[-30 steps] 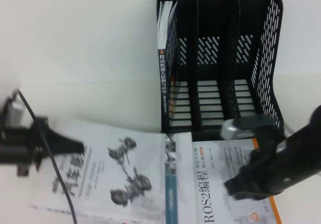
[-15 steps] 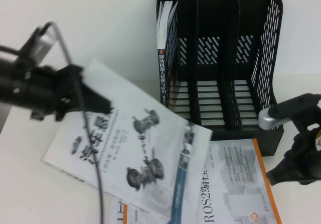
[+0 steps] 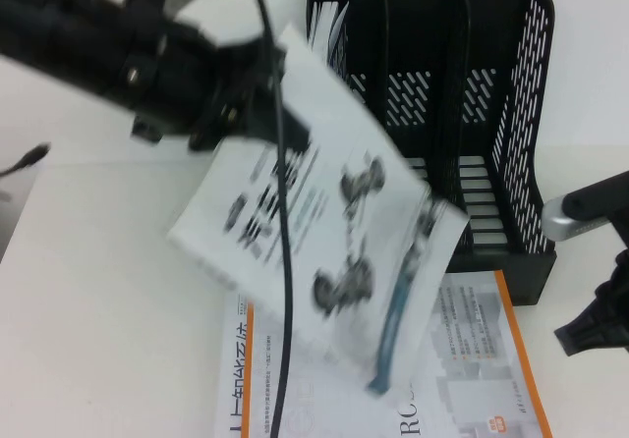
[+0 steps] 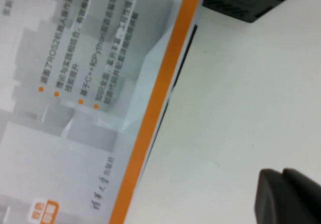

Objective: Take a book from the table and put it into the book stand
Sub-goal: Pick up the book with your left arm, then place the book on the book shelf

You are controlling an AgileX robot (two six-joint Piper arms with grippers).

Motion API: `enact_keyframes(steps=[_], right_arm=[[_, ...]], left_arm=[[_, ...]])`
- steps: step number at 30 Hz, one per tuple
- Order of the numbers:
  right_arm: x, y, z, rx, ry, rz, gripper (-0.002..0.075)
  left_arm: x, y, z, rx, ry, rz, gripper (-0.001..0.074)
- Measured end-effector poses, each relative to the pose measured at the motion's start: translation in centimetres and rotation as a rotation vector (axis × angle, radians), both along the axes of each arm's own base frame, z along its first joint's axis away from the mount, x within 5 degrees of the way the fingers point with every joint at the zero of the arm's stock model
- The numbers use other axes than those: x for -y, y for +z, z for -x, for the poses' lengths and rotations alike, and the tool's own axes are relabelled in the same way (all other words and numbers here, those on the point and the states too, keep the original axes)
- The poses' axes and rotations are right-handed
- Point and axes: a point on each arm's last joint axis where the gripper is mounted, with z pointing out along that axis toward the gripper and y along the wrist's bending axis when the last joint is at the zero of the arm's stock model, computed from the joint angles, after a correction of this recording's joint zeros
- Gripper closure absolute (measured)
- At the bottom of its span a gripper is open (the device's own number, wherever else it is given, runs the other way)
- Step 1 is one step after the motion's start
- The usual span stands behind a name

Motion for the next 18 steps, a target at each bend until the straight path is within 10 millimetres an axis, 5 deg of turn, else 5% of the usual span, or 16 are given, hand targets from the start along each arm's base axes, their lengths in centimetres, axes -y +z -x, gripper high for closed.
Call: enact_keyframes(steps=[10,18], right_arm=[[1.5,3.1,2.1,0.08,-0.042,-0.007,0.0721],[3.4,5.9,4.1,0.194,-0.111,0.004,0.0721]], left_arm=[[1.5,3.4,-4.0,0.065,0.152,0.093,0.0616],[2.4,2.3,-9.0,0.069,0.284,0.125,0.0616]])
